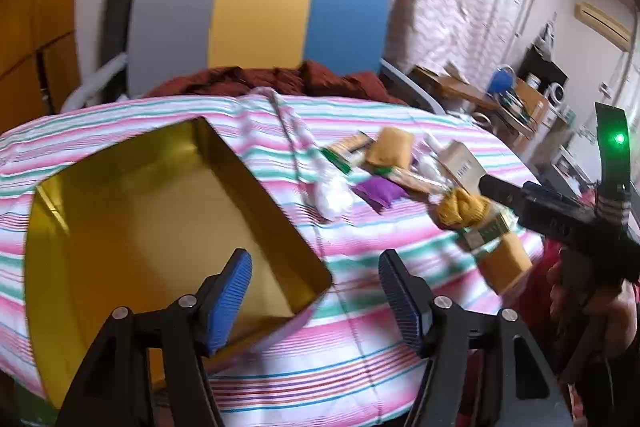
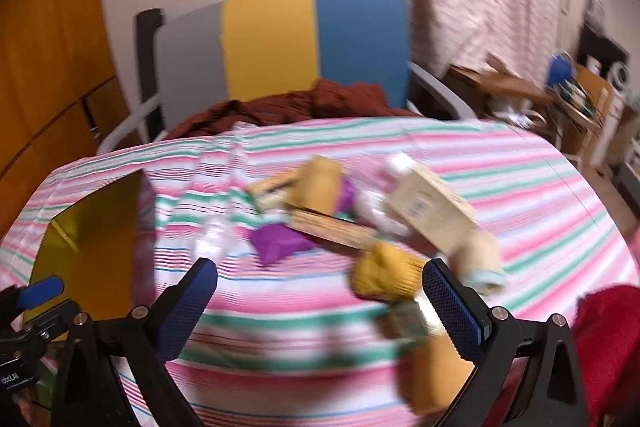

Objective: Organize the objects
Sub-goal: 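Move both tools toward the pile of items on the striped cloth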

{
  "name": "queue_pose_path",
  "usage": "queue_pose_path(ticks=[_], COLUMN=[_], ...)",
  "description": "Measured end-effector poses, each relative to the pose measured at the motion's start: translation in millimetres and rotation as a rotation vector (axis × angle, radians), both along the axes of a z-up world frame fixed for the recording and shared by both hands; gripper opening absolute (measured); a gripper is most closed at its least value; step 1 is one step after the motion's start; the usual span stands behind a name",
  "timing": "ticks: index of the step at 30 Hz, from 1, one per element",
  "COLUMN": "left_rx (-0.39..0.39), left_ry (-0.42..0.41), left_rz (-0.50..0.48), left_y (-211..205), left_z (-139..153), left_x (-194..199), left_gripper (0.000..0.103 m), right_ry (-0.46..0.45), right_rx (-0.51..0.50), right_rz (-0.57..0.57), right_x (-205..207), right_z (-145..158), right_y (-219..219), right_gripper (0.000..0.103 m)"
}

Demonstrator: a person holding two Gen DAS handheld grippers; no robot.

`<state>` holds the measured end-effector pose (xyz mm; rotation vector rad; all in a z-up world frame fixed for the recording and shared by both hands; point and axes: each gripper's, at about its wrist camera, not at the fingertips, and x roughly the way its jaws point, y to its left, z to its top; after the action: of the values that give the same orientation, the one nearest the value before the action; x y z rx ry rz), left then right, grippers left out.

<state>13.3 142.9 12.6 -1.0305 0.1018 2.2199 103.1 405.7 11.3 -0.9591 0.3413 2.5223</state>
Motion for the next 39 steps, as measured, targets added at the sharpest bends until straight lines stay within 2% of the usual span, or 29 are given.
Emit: queue_pose_path(ticks=[6, 11, 17, 21, 24, 26, 33, 39], left_rx=[-0.017, -0.038, -0.055, -0.036, 0.038, 0.068, 0.061, 0.040], left_ry=[-0.015, -0.055, -0.143, -0.191, -0.311, -0.355, -0.321, -0.394], left_rz=[-0.074, -0.114, -0.207, -0.293, -0.360, -0.368, -0.438, -0.435], left_y=[21.5, 46.8, 81.0, 105.1, 124.6, 135.7, 190.7, 234.0], left_z=[-5.7, -12.0, -25.3, -27.9, -35.2, -37.1, -29.3, -34.4], left_x=[6.9, 2.9, 5.9, 11.9, 6.7, 5.4, 17.8, 20.2], left_gripper=[0.079, 0.082, 0.081, 0.081, 0.081, 0.081, 0.081, 0.081], right_ry=[0.023, 0.052, 0.072, 0.067, 0.065, 0.067, 0.036, 0.034], right_rx=[-0.126, -0.107, -0.153, -0.172, -0.165, -0.161, -0.115, -0.097], right_rz=[-0.124, -0.228, -0.312, -0.316, -0.309, -0.305, -0.293, -0.318], right_x=[35.8, 62.4, 87.0, 91.7, 94.5, 96.7, 105.8, 120.4], right_z=[10.3, 26.1, 24.2, 18.9, 17.9, 17.8, 18.0, 20.7], right_y=[52.2, 84.6, 114.0, 119.0, 119.6, 120.6, 125.8, 135.4], right_gripper=[0.103, 0.103, 0.103, 0.103, 0.103, 0.103, 0.103, 0.103])
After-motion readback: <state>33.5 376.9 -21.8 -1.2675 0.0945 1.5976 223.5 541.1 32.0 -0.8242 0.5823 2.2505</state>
